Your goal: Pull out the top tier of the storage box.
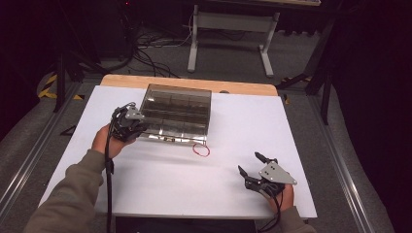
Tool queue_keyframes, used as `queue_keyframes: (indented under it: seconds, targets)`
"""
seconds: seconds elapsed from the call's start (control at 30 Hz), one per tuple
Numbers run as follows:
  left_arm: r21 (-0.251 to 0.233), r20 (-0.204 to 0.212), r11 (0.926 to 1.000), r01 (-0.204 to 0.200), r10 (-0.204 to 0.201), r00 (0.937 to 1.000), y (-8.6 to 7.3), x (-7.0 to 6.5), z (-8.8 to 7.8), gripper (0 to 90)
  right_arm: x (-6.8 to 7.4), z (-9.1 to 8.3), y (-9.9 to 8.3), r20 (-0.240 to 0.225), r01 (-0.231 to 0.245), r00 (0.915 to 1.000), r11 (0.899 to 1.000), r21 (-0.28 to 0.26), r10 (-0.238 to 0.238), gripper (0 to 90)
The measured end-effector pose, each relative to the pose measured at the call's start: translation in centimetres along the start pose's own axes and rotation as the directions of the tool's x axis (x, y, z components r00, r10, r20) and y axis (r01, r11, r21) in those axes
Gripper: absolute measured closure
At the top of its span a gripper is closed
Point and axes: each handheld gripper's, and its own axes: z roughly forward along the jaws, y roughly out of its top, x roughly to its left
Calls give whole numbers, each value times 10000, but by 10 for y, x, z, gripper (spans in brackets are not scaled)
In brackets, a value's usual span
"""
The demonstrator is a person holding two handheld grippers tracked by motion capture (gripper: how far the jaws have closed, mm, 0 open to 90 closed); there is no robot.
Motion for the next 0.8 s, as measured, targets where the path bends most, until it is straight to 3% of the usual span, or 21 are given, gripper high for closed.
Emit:
queue_keyframes:
  seconds: [0.23, 0.33, 0.43, 0.53, 0.6, 0.63, 0.67, 0.73, 0.8]
  targets:
    - [-402, 73, 9990, -192, 195, 9998, 2, -7, -5, 836, -1, 3, 6, -273, -382, 9989, 9992, 87, 384, 332]
    - [-470, -172, 9982, -360, 352, 9992, 4, -10, -8, 810, -3, 10, 10, -546, -655, 9962, 9973, 328, 672, 335]
    - [-1041, -252, 9937, -406, 382, 9990, 3, -10, -17, 800, -4, 18, 15, -840, -782, 9930, 9948, 656, 836, 342]
    - [-1720, -234, 9842, -426, 391, 9990, -1, -12, -27, 751, -3, 29, 22, -1173, -735, 9896, 9941, 804, 826, 371]
    - [-2085, -445, 9758, -658, 577, 9973, -6, -14, -34, 700, -1, 38, 27, -1419, -665, 9868, 9941, 863, 783, 400]
    - [-2085, -445, 9758, -658, 577, 9973, -6, -14, -34, 665, -1, 38, 27, -1419, -665, 9868, 9941, 863, 783, 400]
    - [-2528, -638, 9630, -936, 799, 9948, -16, -18, -40, 634, 4, 49, 32, -1729, -488, 9827, 9938, 1003, 657, 423]
    - [-2755, -693, 9538, -1199, 1046, 9921, -24, -22, -45, 570, 8, 59, 36, -2045, -373, 9769, 9920, 1203, 615, 443]
    - [-3071, -1008, 9422, -1338, 1076, 9891, -35, -26, -49, 472, 10, 67, 39, -2156, -451, 9737, 9902, 1318, 731, 457]
